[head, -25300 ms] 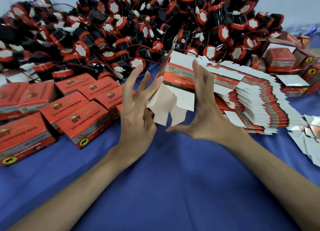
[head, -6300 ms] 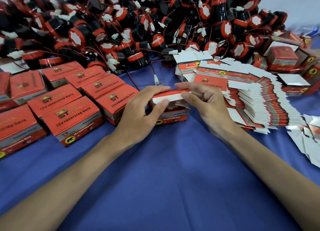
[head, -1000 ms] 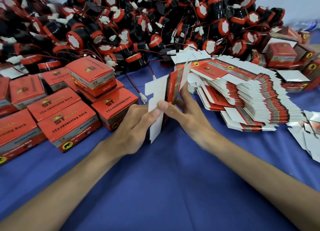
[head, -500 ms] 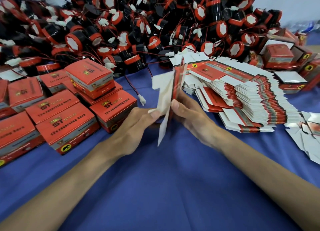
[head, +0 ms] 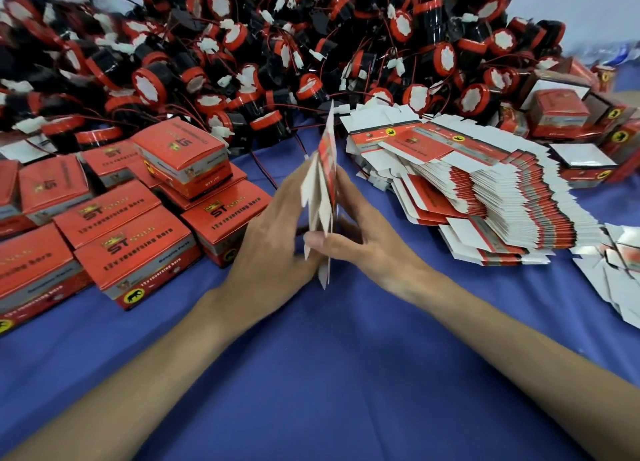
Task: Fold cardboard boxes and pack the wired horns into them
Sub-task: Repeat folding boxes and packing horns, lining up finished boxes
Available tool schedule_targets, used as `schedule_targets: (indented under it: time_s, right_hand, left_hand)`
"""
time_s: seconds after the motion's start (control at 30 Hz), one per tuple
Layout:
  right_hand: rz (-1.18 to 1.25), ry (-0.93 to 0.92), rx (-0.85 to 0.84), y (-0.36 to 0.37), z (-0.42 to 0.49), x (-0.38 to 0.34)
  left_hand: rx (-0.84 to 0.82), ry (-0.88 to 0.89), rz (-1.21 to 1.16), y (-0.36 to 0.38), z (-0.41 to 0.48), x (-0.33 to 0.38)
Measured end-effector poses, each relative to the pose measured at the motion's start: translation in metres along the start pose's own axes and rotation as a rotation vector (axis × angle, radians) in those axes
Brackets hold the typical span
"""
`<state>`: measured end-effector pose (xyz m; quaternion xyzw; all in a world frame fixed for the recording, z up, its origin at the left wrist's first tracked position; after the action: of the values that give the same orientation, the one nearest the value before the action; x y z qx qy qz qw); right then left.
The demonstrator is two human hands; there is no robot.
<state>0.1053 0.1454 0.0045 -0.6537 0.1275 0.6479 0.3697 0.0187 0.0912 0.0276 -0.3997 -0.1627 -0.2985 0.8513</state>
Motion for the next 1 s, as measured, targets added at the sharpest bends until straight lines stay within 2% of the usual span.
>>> schedule_targets:
  time_s: [0.1, 0.23, 0.4, 0.53, 0.67, 0.77, 0.83, 1.0]
  right_hand:
    - [-0.044, -0.017, 0.059, -0.004, 0.000, -0.002]
    - [-0.052, -0.046, 0.136, -0.012, -0.002, -0.003]
    - [-0.065, -0.177, 0.247, -0.028, -0.002, -0.014]
    - [0.060, -0.279, 0.200, -0.042, 0.000, -0.017]
    - [0.352, -0.170, 0.204, -0.052, 0.006, -0.002]
    - [0.412, -0.126, 0.227, -0.057, 0.007, -0.001]
    - [0.434, -0.124, 0.213, -0.058, 0.007, -0.002]
    - [0.547, -0.041, 0.166, -0.054, 0.007, 0.000]
  left_hand:
    - [-0.050, -0.006, 0.012, 0.005, 0.000, -0.002]
    - [-0.023, 0.008, -0.033, 0.003, 0.004, -0.001]
    - [0.001, 0.073, -0.053, -0.003, 0.007, 0.007]
    - [0.030, 0.033, -0.072, -0.008, 0.008, 0.004]
    - [0.031, -0.093, -0.166, -0.009, 0.010, -0.008]
    - [0.026, -0.166, -0.280, -0.009, 0.008, -0.012]
    - [0.008, -0.123, -0.313, -0.010, 0.008, -0.011]
    - [-0.104, 0.062, -0.149, -0.001, 0.005, 0.002]
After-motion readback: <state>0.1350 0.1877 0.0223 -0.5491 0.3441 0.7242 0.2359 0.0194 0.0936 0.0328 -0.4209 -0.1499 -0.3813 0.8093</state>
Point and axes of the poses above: each hand's wrist, its own z-axis towards the middle knuckle, its own y-axis out of the palm, x = y × z, the point moved 8 cm from there along z, towards the middle knuckle, and after that the axes turned 4 degrees about -x, right-handed, at the moved point
